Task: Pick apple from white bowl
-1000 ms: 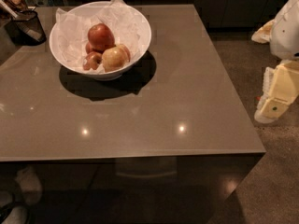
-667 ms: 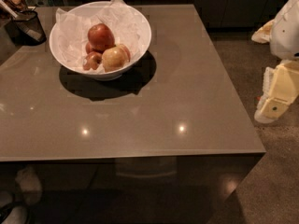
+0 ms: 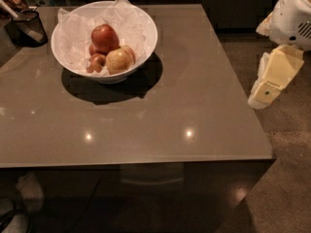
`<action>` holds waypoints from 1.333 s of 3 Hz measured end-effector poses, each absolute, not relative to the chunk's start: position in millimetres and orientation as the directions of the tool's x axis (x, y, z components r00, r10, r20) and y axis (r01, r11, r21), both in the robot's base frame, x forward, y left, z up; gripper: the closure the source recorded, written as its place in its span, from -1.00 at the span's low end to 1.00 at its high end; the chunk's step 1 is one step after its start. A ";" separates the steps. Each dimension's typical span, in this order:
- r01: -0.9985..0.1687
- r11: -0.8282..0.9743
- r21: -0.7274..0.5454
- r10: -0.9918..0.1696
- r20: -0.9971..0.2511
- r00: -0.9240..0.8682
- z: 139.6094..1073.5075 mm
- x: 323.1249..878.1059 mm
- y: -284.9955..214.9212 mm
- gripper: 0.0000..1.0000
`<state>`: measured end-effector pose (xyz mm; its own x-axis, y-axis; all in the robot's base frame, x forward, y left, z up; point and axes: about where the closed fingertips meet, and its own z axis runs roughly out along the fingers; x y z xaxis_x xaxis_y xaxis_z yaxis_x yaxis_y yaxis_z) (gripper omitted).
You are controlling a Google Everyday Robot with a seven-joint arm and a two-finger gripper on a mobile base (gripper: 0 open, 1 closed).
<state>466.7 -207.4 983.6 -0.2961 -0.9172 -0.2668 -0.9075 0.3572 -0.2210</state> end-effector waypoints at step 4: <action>-0.923 0.318 -0.217 -0.900 -0.377 -0.221 1011.5 569.6 -122.6 -1.00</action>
Offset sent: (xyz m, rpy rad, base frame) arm 0.0724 0.0416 0.0183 0.0431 0.0178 0.0532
